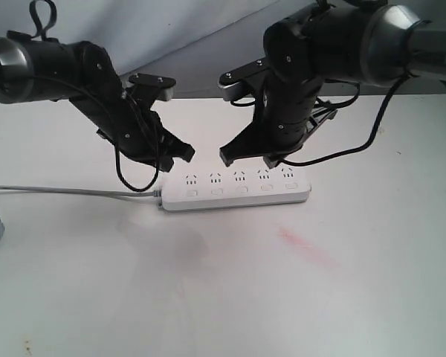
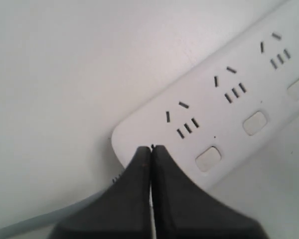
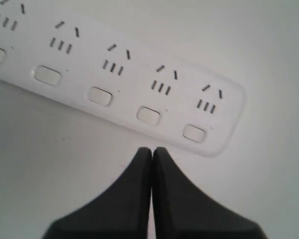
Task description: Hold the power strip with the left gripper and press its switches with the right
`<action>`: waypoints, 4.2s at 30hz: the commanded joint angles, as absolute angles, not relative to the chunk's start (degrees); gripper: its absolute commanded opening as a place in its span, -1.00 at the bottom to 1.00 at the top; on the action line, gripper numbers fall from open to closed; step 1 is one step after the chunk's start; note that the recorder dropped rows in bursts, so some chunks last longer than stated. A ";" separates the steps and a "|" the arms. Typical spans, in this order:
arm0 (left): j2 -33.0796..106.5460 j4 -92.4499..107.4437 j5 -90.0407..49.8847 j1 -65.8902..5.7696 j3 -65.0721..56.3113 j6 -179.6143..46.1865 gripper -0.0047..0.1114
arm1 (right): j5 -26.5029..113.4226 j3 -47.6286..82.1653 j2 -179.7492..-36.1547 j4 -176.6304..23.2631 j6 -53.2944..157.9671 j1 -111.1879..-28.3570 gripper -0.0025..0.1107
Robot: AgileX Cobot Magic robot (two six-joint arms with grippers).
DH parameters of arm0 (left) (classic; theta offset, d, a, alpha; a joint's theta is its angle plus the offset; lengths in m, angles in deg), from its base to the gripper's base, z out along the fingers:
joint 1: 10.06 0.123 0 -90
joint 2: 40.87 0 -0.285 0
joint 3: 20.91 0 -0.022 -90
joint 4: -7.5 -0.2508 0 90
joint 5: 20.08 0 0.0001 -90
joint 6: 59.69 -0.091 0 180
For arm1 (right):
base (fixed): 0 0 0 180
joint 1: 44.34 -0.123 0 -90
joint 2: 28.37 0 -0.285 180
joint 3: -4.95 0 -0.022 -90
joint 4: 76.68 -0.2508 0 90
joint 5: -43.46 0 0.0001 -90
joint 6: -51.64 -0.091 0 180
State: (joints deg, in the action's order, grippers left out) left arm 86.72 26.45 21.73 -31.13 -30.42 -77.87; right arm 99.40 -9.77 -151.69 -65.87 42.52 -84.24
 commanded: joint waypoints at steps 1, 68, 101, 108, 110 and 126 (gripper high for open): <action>79.77 26.28 20.97 -29.93 -30.32 -74.65 -0.92 | 103.53 -9.63 -148.24 -61.74 40.73 -84.19 -0.96; -4.09 27.59 -36.20 -29.93 53.95 -67.48 -0.92 | 68.67 82.17 -37.20 -8.16 -25.91 -84.19 -0.96; -4.09 27.59 -40.01 -29.93 56.31 -67.34 -0.92 | 69.40 82.17 -37.20 -9.44 -27.21 -84.32 -0.96; -6.79 27.59 -39.20 -29.93 56.31 -67.35 -0.92 | 69.40 82.17 -37.20 -9.44 -27.21 -84.32 -0.96; -9.91 27.59 -39.31 -29.93 56.31 -67.73 -0.92 | 69.40 82.17 -37.20 -9.44 -27.21 -84.32 -0.96; -26.57 22.80 -21.06 -26.96 56.31 -71.07 -0.92 | 69.40 82.17 -37.20 -9.44 -27.21 -84.32 -0.96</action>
State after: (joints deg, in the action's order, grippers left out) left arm -24.86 23.45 -25.66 -29.07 56.03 -71.59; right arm 69.78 81.86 -37.49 -9.88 -27.28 -84.24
